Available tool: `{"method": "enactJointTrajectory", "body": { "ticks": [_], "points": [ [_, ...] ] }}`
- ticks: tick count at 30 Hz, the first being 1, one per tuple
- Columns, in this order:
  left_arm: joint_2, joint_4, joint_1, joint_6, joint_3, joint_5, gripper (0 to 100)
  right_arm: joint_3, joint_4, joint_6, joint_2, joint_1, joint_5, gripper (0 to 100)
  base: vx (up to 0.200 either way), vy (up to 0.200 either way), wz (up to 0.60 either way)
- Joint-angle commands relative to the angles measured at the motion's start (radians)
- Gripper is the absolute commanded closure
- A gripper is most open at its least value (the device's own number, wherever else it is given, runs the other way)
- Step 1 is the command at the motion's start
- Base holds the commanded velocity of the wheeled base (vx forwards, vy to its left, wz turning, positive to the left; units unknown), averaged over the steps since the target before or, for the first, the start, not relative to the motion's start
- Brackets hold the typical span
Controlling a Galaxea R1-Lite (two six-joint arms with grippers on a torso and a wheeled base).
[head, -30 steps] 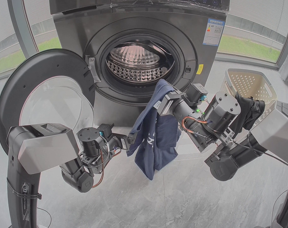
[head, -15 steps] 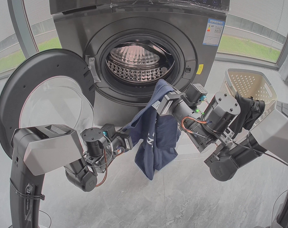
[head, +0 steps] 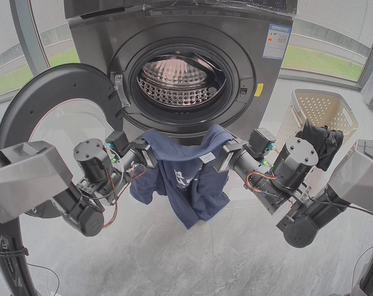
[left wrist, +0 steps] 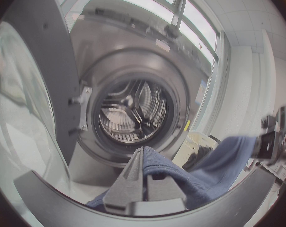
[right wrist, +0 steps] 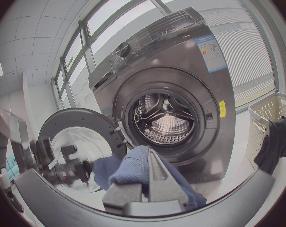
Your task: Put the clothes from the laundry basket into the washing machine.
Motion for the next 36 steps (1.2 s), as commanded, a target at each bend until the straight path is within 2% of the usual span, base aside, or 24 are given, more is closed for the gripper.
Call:
{"method": "enactJointTrajectory", "body": {
  "ticks": [1, 9, 19, 36],
  "points": [
    [-0.213, -0.007, 0.034, -0.009, 0.058, -0.009, 100, 0.111, -0.021, 0.006, -0.065, -0.007, 0.008, 100, 0.0, 0.0, 0.0],
    [-0.259, -0.008, 0.048, 0.001, 0.055, -0.004, 100, 0.082, -0.021, -0.002, -0.098, -0.032, 0.01, 100, 0.0, 0.0, 0.0],
    [-0.364, -0.004, 0.025, -0.006, 0.065, 0.001, 100, 0.014, -0.018, -0.011, -0.21, -0.032, 0.007, 100, 0.0, 0.0, 0.0],
    [-0.359, -0.004, 0.008, -0.006, 0.065, 0.001, 100, -0.017, -0.005, -0.025, -0.258, -0.036, 0.008, 100, 0.0, 0.0, 0.0]
  ]
}}
